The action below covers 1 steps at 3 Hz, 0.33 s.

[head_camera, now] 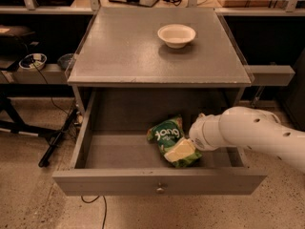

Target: Place green rice chip bag into top drawer

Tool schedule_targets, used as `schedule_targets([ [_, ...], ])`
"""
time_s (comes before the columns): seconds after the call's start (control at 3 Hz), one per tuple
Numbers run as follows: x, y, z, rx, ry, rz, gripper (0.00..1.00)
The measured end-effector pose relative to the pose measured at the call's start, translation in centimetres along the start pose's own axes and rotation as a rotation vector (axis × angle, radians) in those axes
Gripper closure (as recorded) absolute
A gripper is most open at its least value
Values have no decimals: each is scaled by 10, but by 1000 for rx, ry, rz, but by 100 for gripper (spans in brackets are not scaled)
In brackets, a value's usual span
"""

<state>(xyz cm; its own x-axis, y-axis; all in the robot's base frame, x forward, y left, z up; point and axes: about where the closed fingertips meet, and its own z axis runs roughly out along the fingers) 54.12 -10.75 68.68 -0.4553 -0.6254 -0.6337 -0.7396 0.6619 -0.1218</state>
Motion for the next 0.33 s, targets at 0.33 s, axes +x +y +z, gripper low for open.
schedule_targets([
  [0.33, 0, 0, 0, 0, 0, 0, 0],
])
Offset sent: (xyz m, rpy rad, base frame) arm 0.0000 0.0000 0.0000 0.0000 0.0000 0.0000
